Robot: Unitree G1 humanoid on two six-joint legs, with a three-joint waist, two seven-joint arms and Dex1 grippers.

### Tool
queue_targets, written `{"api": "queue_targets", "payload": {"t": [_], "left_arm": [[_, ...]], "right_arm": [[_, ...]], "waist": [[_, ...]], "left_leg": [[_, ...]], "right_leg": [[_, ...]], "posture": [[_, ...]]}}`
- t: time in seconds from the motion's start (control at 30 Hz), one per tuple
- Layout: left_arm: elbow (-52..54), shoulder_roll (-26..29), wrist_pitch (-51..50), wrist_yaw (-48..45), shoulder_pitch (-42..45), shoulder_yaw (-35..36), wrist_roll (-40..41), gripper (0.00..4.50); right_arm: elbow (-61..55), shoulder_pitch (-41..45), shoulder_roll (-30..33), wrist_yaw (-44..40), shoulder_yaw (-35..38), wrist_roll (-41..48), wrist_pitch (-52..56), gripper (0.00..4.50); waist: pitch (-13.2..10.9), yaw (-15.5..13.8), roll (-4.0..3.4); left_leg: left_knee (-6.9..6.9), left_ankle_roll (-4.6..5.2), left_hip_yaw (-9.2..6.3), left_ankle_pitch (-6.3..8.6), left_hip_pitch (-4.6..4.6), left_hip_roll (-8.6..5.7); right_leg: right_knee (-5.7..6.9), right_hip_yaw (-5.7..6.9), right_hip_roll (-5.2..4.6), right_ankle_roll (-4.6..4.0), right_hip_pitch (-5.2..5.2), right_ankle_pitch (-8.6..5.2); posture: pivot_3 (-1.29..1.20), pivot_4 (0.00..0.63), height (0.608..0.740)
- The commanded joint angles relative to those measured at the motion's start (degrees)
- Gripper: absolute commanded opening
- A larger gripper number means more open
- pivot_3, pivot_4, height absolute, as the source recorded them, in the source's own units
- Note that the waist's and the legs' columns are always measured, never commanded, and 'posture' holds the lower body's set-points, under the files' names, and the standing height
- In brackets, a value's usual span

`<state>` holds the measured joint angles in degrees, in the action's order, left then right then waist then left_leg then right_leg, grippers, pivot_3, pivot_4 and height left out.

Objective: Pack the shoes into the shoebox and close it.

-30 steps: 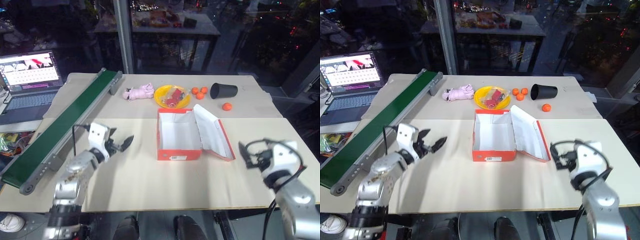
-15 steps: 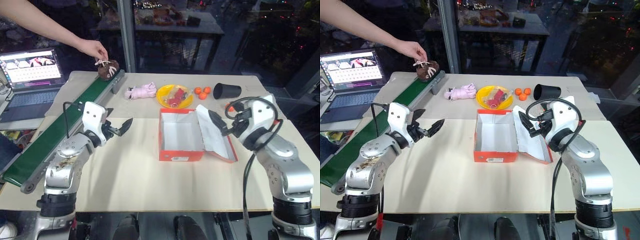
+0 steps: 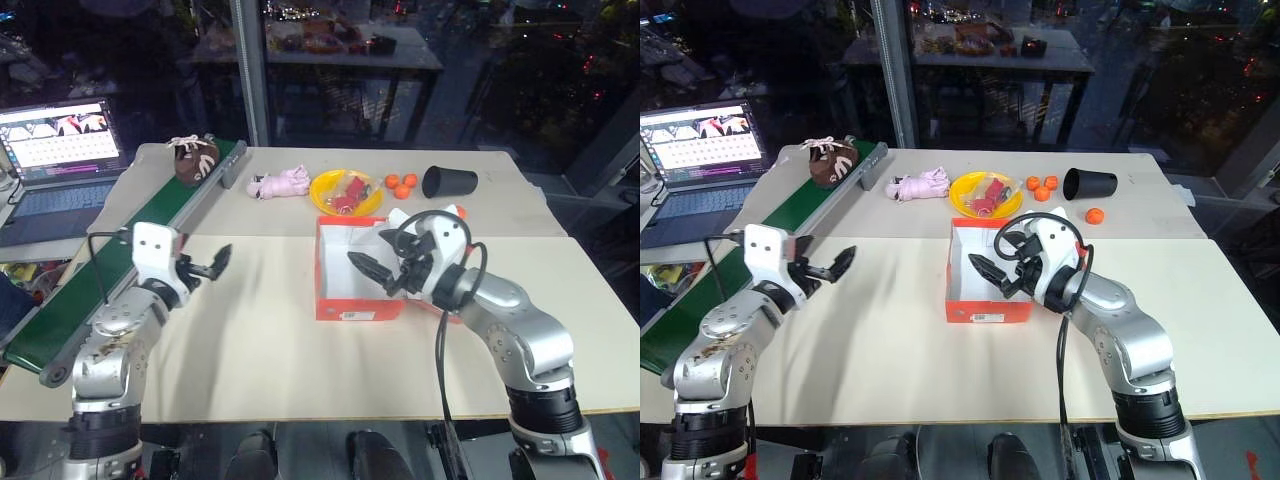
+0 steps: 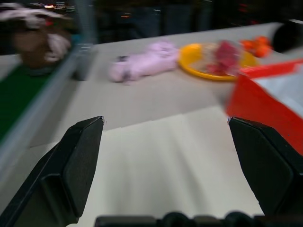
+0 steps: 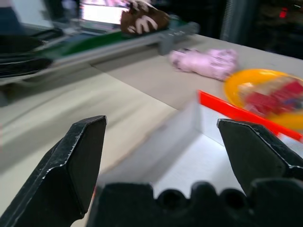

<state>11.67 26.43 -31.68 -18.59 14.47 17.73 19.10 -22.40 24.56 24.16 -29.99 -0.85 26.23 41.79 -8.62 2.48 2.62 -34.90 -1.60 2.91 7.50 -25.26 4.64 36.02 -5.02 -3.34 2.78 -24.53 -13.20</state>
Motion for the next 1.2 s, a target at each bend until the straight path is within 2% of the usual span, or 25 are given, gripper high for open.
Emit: {"api": "queue_targets", "payload": {"t": [0.03, 0.2, 0.4, 0.57, 0.77, 0.83, 1.2], "left_arm": [[-3.22, 2.77, 3.31, 0.48, 1.67, 4.52, -0.44, 4.5], [-4.97, 3.86, 4.31, 1.21, 2.35, 7.58, 0.04, 4.5], [-13.15, 6.66, 6.21, 1.95, 4.79, 11.17, -0.44, 4.5], [-27.0, 9.91, 12.02, -0.59, 8.99, 10.39, -2.03, 4.5], [-35.14, 10.46, 15.7, -2.2, 10.52, 8.84, -2.89, 4.5], [-36.93, 10.19, 16.86, -2.66, 10.81, 8.15, -3.23, 4.5], [-42.74, 11.55, 19.86, -2.32, 11.84, 8.36, -3.23, 4.5]], "right_arm": [[-0.03, 1.89, -0.4, -1.95, -0.3, 1.28, -1.4, 4.47], [1.37, 2.91, -1.09, -3.87, -1.51, 0.6, -2.37, 4.47], [3.25, 6.87, -2.66, -4.37, -2.85, 0.14, -2.19, 4.47], [2.98, 9.32, -4.0, -5.25, -4.22, 1.28, -0.36, 4.47], [1.93, 8.83, -3.74, -5.34, -3.84, 1.64, 0.45, 4.47], [1.66, 8.43, -3.47, -5.14, -3.8, 1.39, 0.57, 4.47], [1.65, 6.96, -2.31, -5.04, -4.01, 0.22, -0.13, 4.47]], "waist": [[-0.02, -0.01, 0.03], [-0.03, -0.15, 0.06], [-0.06, -0.04, 0.11], [-0.06, -0.07, 0.12], [-0.04, -0.25, 0.16], [-0.04, -0.32, 0.17], [-0.04, -0.32, 0.17]], "left_leg": [[0.02, 0.0, 0.0, 0.0, 0.0, 0.0], [0.07, -0.17, 0.03, 0.11, -0.04, 0.0], [0.07, -0.26, 0.02, 0.16, -0.04, 0.02], [0.08, -0.27, 0.04, 0.16, -0.04, 0.05], [0.08, -0.27, 0.06, 0.17, -0.21, 0.06], [0.08, -0.26, 0.06, 0.16, -0.36, 0.07], [0.13, -0.26, 0.05, 0.16, -0.44, 0.1]], "right_leg": [[0.0, 0.0, 0.0, 0.0, -0.02, 0.0], [-0.03, 0.01, -0.02, -0.07, -0.05, 0.03], [0.04, 0.05, 0.0, -0.06, -0.15, 0.04], [0.08, 0.1, 0.01, -0.08, -0.19, 0.05], [0.06, 0.14, -0.02, -0.33, -0.28, 0.21], [0.08, 0.17, -0.02, -0.09, -0.44, 0.41], [0.14, 0.22, 0.0, -0.09, -0.54, 0.44]], "posture": [[0.0, 0.15, 0.736], [0.0, 0.15, 0.736], [0.0, 0.15, 0.736], [0.0, 0.15, 0.736], [0.0, 0.15, 0.736], [0.0, 0.15, 0.736], [0.0, 0.15, 0.736]]}}
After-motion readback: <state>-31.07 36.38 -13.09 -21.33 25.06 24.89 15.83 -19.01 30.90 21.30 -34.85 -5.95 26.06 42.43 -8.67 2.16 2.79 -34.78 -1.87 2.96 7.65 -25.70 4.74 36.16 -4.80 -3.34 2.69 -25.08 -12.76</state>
